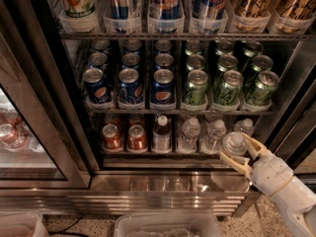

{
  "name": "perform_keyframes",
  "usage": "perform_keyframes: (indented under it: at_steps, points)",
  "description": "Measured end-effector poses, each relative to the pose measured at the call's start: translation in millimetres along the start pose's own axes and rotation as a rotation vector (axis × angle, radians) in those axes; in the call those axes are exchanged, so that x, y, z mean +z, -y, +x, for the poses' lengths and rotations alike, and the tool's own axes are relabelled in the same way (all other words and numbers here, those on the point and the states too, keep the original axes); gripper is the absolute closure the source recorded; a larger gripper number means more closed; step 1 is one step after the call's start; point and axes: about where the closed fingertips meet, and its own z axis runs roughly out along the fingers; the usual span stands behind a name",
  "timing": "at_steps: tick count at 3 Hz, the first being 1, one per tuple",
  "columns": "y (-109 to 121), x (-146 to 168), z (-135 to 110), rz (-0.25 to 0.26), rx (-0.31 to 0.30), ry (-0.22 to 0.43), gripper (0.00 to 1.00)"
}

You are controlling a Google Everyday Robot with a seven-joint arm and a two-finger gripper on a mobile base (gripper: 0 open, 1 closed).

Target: Pick water bottle from bottom shelf of fridge

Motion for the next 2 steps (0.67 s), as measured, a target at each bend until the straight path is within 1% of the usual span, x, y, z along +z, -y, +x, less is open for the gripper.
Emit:
perform_keyframes:
  at_steps: [1,2]
  points:
    - [-20.4,-8.3,-33.1,-0.118,-0.028,0.025,1.0]
    - [-38.7,-11.5,-54.4,-0.222,-0.048,0.039,1.0]
